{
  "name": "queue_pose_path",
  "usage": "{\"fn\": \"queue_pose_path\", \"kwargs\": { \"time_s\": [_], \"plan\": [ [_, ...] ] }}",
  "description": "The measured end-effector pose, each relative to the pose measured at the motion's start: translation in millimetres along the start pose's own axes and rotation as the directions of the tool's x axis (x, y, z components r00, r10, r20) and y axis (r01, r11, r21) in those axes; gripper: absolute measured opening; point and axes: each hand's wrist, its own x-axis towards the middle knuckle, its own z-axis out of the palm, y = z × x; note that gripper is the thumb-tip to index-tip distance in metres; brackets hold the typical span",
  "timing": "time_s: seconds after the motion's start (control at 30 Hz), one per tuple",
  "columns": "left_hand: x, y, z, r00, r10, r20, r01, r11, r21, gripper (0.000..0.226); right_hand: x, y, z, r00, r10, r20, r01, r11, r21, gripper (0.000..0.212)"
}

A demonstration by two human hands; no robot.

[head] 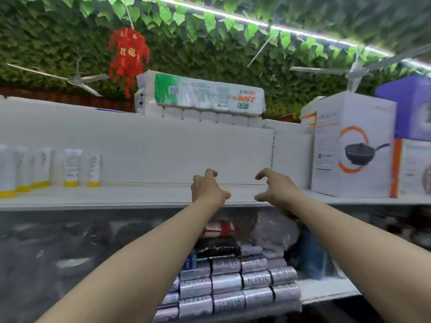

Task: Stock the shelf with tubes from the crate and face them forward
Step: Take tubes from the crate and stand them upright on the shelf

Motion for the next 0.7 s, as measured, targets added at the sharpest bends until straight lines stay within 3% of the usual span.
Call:
{"fn": "queue_pose_path", "kwargs": {
  "time_s": [0.33,0.7],
  "plan": [
    [-70.5,82.1,188.2,0.973,0.07,0.222,-0.073,0.997,0.004,0.06,-60.6,208.3,-68.4,0.991,0.136,0.002,-0.134,0.978,-0.162,0.057],
    [-63.8,80.2,436.1,0.859,0.121,0.497,-0.145,0.989,0.01,0.059,-38.0,429.2,-21.3,0.931,0.357,0.078,-0.308,0.881,-0.359,0.057]
  ]
}}
